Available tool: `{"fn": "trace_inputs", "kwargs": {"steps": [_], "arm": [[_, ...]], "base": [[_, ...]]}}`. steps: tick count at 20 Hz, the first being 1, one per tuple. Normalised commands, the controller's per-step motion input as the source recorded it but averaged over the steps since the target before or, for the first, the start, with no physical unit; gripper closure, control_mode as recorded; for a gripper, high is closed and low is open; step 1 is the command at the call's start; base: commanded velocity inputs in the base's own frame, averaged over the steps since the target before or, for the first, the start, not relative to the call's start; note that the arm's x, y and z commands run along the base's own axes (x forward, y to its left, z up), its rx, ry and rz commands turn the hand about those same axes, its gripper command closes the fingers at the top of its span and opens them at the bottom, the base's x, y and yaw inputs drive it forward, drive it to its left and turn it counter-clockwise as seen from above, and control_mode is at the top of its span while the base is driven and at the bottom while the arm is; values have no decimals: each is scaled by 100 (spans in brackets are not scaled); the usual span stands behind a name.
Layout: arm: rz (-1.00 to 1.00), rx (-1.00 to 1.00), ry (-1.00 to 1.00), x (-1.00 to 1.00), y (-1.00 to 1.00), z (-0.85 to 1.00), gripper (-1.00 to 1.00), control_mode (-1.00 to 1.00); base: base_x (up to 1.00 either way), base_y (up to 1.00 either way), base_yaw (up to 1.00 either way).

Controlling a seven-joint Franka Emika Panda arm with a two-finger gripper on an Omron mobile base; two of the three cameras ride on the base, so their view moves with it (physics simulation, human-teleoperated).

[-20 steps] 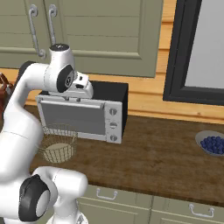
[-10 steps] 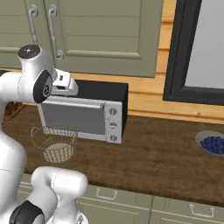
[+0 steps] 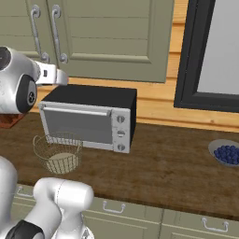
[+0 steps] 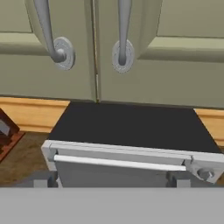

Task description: Open the cabinet, pick up the bread from the cabinet and place it in the basket. Then move the basket to the dining counter.

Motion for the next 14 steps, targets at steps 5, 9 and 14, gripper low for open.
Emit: {"fn": "trace_inputs", "kwargs": {"steps": [5,9,14], "arm": [[0,12,0,0,-1,62,-100,-100],[0,10,0,6,0,71,-100,-100],[0,2,-4,26,0,42,-100,-100]], "base": [[0,0,0],[0,0,0],[0,0,0]]}}
